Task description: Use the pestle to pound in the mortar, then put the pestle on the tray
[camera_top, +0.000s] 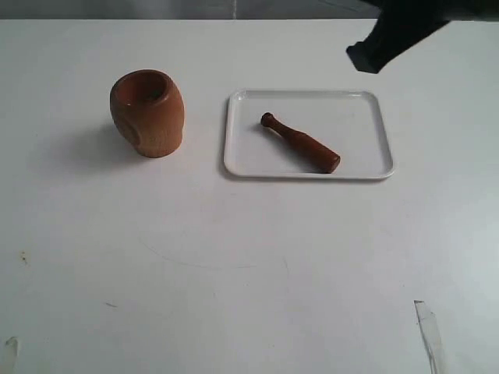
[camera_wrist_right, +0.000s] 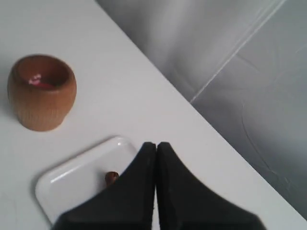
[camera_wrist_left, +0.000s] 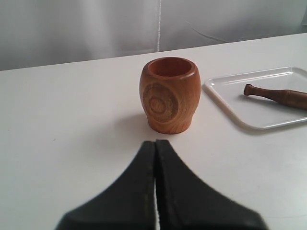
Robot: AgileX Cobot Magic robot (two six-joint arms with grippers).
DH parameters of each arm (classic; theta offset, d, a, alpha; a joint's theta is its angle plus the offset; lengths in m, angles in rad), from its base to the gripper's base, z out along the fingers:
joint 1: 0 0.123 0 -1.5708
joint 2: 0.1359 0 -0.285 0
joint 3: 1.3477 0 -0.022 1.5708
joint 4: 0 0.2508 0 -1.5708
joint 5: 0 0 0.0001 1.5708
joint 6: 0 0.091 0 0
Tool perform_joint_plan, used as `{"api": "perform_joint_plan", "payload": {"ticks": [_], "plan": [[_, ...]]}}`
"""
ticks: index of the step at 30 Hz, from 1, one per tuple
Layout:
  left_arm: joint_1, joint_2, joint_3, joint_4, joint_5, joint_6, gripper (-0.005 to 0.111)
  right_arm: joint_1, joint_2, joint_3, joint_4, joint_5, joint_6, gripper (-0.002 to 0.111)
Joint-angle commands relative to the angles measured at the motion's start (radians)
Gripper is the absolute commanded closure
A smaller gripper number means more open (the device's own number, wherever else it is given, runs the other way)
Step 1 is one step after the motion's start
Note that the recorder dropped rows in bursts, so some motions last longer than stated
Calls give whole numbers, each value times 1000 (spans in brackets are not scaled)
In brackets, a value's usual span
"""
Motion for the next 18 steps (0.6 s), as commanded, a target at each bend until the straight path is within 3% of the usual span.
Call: {"api": "perform_joint_plan", "payload": {"ticks": [1,11,18], "plan": [[-8,-1,1,-7,-3,-8,107,3,-191,143,63,-28,13,108],[-8,-1,1,-7,-3,-8,107,3,-623,497,156,27,17,108],[-8,-1,1,-7,-3,-8,107,3,-766,593,213,88,17,108]]}}
